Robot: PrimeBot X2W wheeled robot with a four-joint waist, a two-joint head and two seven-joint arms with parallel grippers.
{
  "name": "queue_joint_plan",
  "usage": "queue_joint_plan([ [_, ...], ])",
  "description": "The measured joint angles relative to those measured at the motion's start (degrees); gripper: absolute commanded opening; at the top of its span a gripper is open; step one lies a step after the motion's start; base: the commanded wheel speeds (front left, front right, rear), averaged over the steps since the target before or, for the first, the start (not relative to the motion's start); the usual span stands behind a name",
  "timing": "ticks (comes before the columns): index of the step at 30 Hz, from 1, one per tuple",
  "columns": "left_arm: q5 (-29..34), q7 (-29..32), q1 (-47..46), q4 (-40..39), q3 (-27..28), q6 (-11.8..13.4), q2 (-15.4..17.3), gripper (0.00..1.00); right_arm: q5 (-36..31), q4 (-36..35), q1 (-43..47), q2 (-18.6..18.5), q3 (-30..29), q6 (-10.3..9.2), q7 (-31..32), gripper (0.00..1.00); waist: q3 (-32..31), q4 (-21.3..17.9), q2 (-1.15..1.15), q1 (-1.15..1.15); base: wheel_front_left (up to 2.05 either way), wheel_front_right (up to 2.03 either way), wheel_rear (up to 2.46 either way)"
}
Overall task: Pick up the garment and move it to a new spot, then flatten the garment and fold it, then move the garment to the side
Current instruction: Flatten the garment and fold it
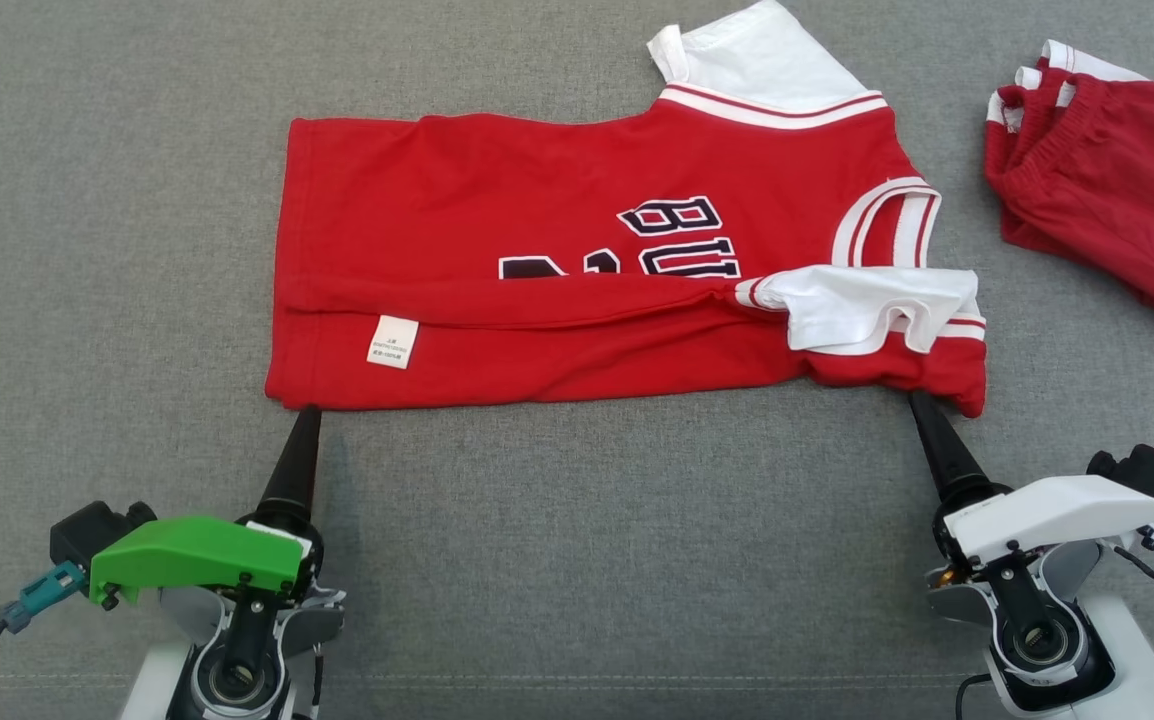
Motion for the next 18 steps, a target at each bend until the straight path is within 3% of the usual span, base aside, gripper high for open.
queue_joint_plan([
  [18,0.3,1.0,-4.5,2.5,-0.7,0.0,-0.2,1.0,1.5,2.0,-4.7,0.4,-1.1,0.01,-0.1,1.0,1.7,-0.9,0.0,0.0,0.0,0.0,0.0],
])
